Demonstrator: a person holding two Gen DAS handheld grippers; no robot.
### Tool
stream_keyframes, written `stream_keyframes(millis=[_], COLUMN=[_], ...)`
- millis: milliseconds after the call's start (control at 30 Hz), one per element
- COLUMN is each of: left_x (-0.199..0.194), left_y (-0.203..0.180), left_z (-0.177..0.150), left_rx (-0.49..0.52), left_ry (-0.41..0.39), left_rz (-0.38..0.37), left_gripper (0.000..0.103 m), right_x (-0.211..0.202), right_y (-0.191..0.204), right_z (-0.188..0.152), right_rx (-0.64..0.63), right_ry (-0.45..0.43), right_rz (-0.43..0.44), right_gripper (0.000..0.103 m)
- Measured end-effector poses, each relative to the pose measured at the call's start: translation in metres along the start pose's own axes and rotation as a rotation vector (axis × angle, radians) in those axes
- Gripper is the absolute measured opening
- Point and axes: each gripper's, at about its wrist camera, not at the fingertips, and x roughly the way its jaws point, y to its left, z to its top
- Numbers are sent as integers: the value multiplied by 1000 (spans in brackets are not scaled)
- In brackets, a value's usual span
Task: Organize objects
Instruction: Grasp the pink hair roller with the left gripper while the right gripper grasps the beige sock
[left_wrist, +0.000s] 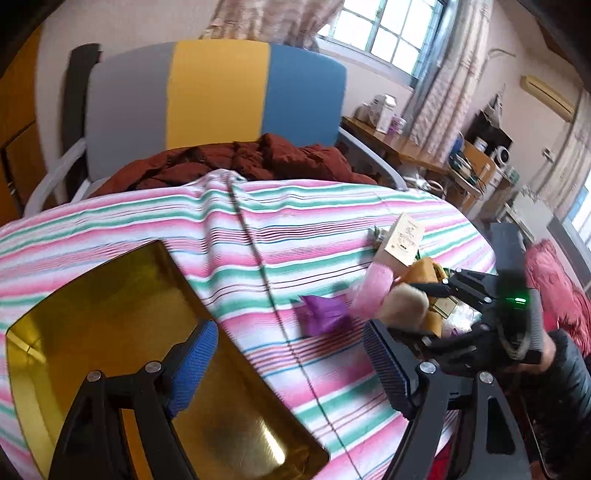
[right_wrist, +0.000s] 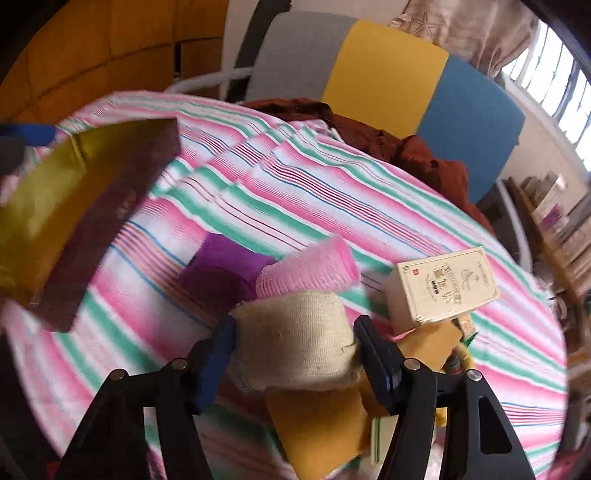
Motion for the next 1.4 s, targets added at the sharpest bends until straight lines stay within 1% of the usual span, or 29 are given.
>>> stream_keyframes(millis=[67, 100, 167, 233, 267, 300, 400, 467, 533, 600, 633, 733, 800, 867, 967, 1033, 1067, 1100, 1133, 1233, 1267, 1333, 1367, 1400], left_x=[14, 21, 34, 50, 56, 64, 77, 88, 98, 112, 121, 143, 150, 156, 161, 161, 162, 165, 170, 184, 186, 187, 186, 185], left_y=[-7, -11, -22, -30, -33, -37, -44, -47, -49, -52, -55, -62, -66, -65, -71, -71, -70, -71, -70, -67, -66, -60, -58, -57], left_z=[7, 10, 15, 21, 23, 25, 27, 29, 33, 37, 38, 41, 41, 42, 41, 44, 45, 44, 42, 36, 34, 32, 32, 32], left_rx=[35, 59, 112, 137, 140, 149, 164, 149, 142, 151, 157, 162, 179, 167, 198, 193, 200, 216, 226, 212, 209, 182, 175, 181], left_ry=[27, 37, 62, 101, 117, 143, 173, 199, 219, 241, 266, 321, 328, 344, 355, 349, 342, 342, 358, 409, 409, 406, 399, 388], left_rz=[-29, -42, -63, -114, -133, -167, -208, -261, -287, -272, -270, -281, -278, -277, -243, -232, -198, -159, -147, -152, -144, -159, -164, -165], left_gripper=[80, 76, 69, 69, 67, 64, 59, 56, 56, 55, 55, 55, 55, 55, 54, 57, 66, 69, 69, 70, 70, 69, 63, 51], right_x=[-10, -13, -16, -14, -14, -15, -14, -13, -11, -10, -8, -7, -5, -2, 2, 4, 5, 5, 6, 9, 10, 13, 13, 14], right_y=[-3, -2, 5, 7, 8, 9, 8, 2, -6, -5, -2, -5, -6, -7, -11, -10, -10, -10, -11, -12, -12, -11, -12, -13], right_z=[-3, -4, -4, -6, -7, -10, -10, -7, -7, -7, -7, -8, -8, -7, -8, -7, -8, -7, -7, -7, -7, -7, -7, -7], right_rx=[15, 9, -9, -20, -22, -20, -17, 4, 34, 31, 19, 24, 28, 25, 25, 16, 11, 11, 15, 19, 14, 10, 12, 17], right_ry=[-14, -26, -37, -30, -29, -28, -29, -37, -42, -34, -29, -20, -18, -12, -1, 1, 2, 1, 0, 10, 13, 28, 29, 29], right_rz=[95, 128, 176, 227, 243, 256, 260, 232, 223, 223, 215, 203, 206, 190, 175, 171, 160, 153, 148, 133, 129, 120, 117, 120], right_gripper=[66, 66, 66, 66, 66, 66, 66, 66, 66, 66, 66, 66, 66, 66, 66, 66, 66, 66, 66, 66, 66, 66, 66, 66])
